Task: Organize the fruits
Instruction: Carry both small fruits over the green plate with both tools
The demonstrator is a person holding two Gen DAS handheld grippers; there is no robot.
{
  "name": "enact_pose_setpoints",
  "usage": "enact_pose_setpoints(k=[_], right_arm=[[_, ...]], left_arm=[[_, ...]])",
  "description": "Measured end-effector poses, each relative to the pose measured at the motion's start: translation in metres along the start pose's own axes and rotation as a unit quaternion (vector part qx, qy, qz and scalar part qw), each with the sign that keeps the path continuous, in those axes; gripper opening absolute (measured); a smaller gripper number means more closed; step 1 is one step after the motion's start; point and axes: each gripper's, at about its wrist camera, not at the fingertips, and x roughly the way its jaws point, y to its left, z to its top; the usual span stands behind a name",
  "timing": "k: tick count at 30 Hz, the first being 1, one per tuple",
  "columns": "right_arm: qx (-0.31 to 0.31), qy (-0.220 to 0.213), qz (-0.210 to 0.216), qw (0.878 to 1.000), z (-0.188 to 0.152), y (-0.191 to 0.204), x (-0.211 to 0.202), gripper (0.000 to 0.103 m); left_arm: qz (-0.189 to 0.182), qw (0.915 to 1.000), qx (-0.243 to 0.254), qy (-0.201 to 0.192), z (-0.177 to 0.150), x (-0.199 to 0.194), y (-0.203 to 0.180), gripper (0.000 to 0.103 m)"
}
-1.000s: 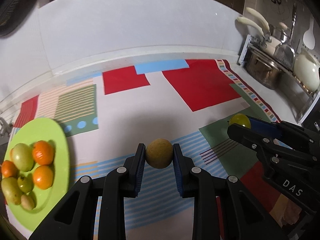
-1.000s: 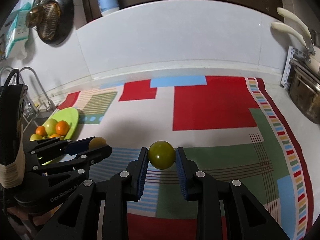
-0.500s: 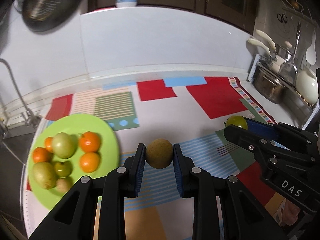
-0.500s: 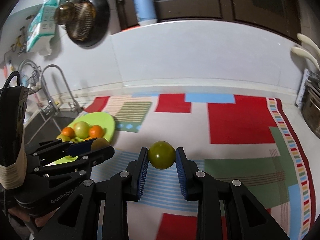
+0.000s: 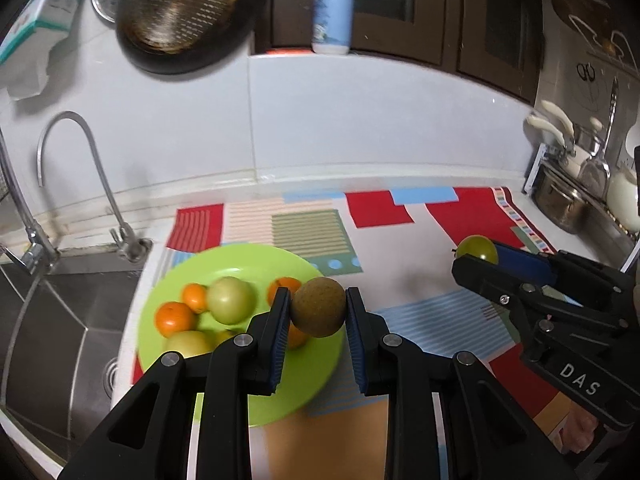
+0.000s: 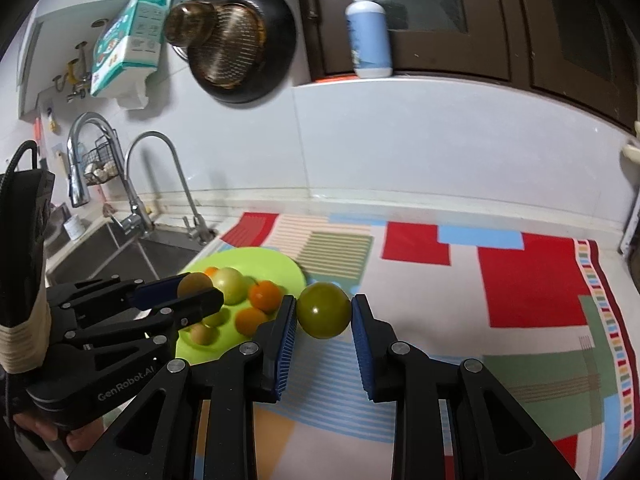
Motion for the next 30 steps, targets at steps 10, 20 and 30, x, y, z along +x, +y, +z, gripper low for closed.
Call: enact_pose_setpoints(k=[10,20,30], right_arm=[[0.001,-0.024,0.007,1.000,0.020,0.037,0.013,0.029],[0.000,-0.029,-0.003,1.000,0.036,0.065,0.042,0.029],[0.004,-0.001,-0.008,1.000,0.045,0.078,0.091,0.029]], left_arm=[[0.002,0.9996,0.012,-0.027,0.016,-0.010,0.041,0.027],[-0.003,0.9993,0.027,-0.026,0.028,0.009,0.078,0.027],[-0.016,0.9992,0.037,-0.004,0.037,0.053,0.107,0.027]])
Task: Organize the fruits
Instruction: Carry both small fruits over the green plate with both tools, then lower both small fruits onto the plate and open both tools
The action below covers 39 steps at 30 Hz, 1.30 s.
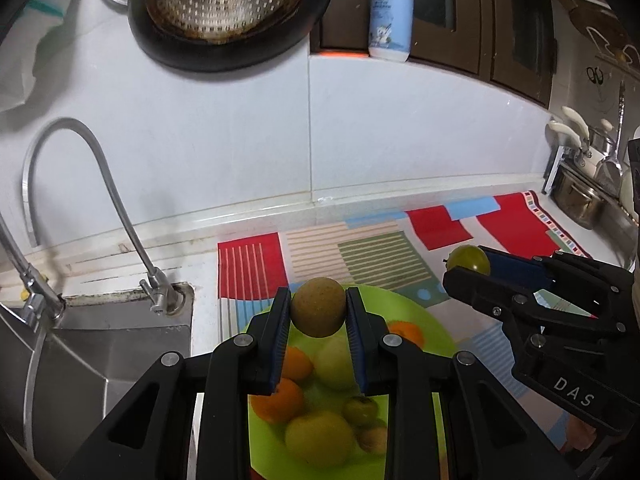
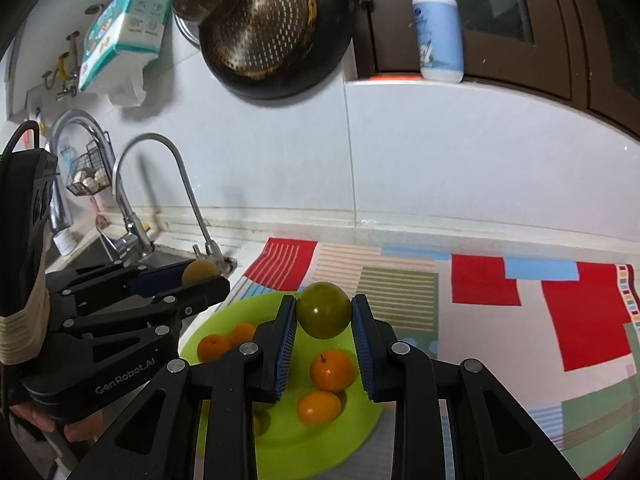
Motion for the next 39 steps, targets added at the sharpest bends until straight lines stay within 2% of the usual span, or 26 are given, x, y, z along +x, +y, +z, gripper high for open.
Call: enact_pose_setpoints(k=[11,22,33,37,39], right_arm=[[0.007,0.051,-0.003,0.999,-0.004,-0.004,0.056,0.029],[0.023,0.087,-0.007,0.996,-0.012,-0.009,0.087,0.029],[0.028,0.101,0.002,0.994,-0.017,-0.010,0.100,0.029],[0.028,0.102,0.003,0.994,-0.019,-0.010,0.099,0.029],[0.033,0.102,0.005,0.994,-0.019,-0.011,0.098,0.034]], left_arm=[[-0.023,0.9988,0.010,0.042,-0.004,0.054,0.015,0.027],[-0.047,0.9951,0.022,0.084,-0.010,0.087,0.019,0.027],[-0.054,0.9938,0.014,0.097,-0.013,0.094,0.021,0.028],[-0.052,0.9942,0.015,0.093,-0.012,0.089,0.021,0.038],[-0.048,0.9948,0.017,0.089,-0.010,0.084,0.021,0.039]])
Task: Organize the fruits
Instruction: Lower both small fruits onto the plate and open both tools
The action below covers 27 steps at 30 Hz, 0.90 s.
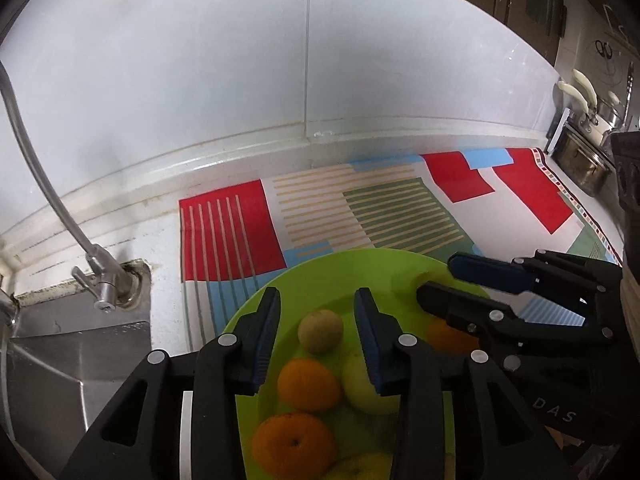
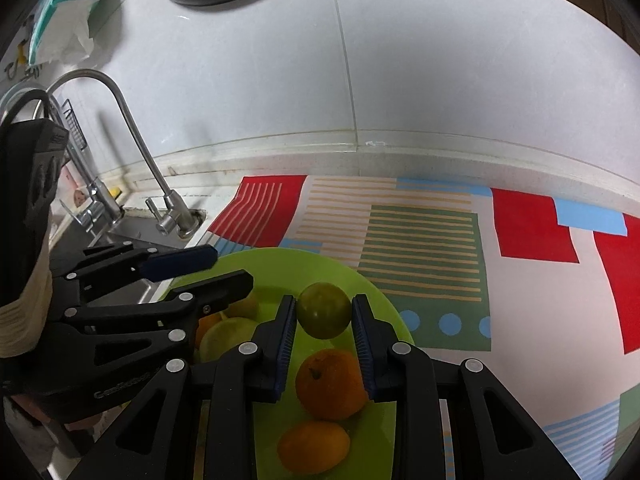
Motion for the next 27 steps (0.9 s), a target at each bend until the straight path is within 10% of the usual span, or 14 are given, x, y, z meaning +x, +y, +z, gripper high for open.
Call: enact_pose_setpoints(k=[27], right_arm=[[0.012,-0.093,-0.083,0.992,-0.037,0.005,-0.134,0.082]], left_arm=[[0.096,0.9899,-0.024,-0.101,-0.043,-0.141,-0.050,0.086]])
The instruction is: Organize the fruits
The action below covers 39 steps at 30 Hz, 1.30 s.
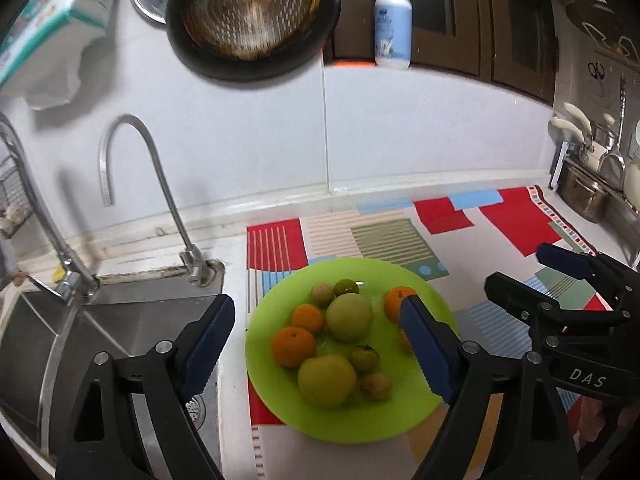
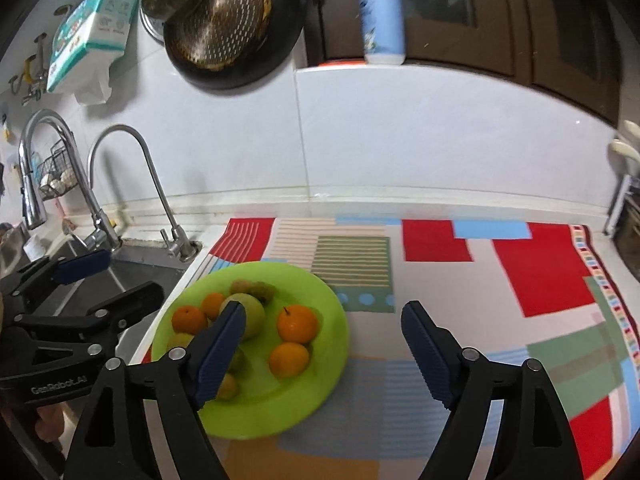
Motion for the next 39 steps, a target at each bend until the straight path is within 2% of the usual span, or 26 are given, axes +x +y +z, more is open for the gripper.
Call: enact_pose_setpoints(k=[1,10,20,29,39], right_arm=[[0.002,-0.006,-0.005,1.000,-0.002,-0.002,-0.008,0.085],[0.015,-0.041,-0.023,0.999,-0.024,-0.018,-0.072,0.089],[-0.003,-0.059,-0.021,0.998,-0.053,-0.033,-0.137,0.089],[-0.011,-0.070,-0.017,0.997,-0.081,-0.039,-0.191,0.089],[-0.012,-0.086,-0.019,0.996,-0.098,-0.041,-0.230,0.090]], left_arm=[[0.004,1.0000,-0.002,-0.006,-0.002,-0.007,-0.002,0.088],[0.031,0.9985,-0.008,-0.044,-0.022,-0.067,-0.031,0.098],[0.048,0.9967,-0.023,-0.062,-0.051,-0.124,-0.067,0.100],[0.049,0.9957,-0.028,-0.074,-0.074,-0.174,-0.088,0.101],[0.052,0.9945,-0.029,-0.086,-0.092,-0.210,-0.101,0.102]])
